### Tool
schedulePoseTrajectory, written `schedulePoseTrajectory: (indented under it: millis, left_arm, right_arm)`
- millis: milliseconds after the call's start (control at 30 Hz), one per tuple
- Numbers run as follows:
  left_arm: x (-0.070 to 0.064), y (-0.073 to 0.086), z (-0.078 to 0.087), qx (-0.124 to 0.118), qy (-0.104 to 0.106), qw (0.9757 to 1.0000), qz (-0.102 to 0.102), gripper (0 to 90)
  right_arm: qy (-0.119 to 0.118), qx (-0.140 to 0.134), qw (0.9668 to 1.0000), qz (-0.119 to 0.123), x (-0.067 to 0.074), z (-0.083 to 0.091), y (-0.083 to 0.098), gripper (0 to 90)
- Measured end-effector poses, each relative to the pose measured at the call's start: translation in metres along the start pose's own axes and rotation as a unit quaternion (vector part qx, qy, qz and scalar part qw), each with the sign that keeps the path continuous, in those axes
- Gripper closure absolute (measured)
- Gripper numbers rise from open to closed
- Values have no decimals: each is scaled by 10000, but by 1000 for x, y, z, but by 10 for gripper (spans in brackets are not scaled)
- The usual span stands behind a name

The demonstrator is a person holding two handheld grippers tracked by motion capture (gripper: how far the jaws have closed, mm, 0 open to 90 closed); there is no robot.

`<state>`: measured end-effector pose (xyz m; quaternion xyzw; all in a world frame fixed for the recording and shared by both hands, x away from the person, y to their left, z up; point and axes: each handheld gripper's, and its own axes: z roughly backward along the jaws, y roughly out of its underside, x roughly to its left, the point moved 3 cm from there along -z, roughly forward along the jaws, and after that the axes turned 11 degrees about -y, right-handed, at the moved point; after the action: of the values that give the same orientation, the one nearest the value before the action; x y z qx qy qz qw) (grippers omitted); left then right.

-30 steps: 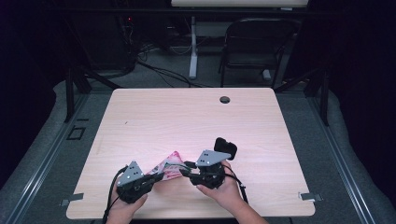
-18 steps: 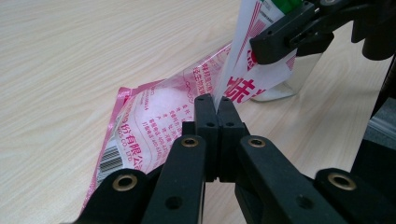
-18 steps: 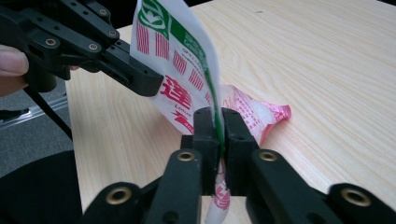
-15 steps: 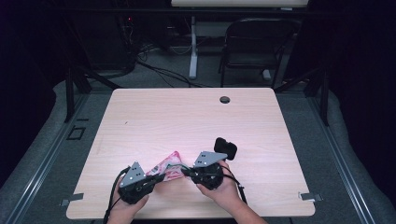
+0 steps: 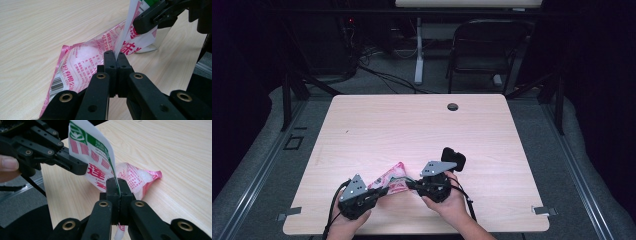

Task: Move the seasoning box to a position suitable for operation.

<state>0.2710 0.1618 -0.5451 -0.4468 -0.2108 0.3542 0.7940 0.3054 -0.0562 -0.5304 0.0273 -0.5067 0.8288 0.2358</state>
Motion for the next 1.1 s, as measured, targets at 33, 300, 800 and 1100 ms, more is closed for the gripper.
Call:
schedulePoseTrajectory:
  millis: [33, 300, 800, 1100]
  left_arm:
    - [0, 0, 0, -2, 5, 10000, -1, 896]
    - [1, 0, 0, -17, 52, 10000, 59, 860]
    - [9, -2, 4, -127, -296, 9995, 39, 900]
    - [-3, -8, 8, -268, -144, 9995, -85, 900]
  right_arm:
    - [1, 4, 10000, -42, 0, 0, 0, 900]
    - [72, -125, 9998, -168, -1, -1, -5, 900]
    - [-51, -633, 9971, -419, -4, -9, -22, 900]
    - [-78, -809, 9962, -328, 3, 2, -23, 900]
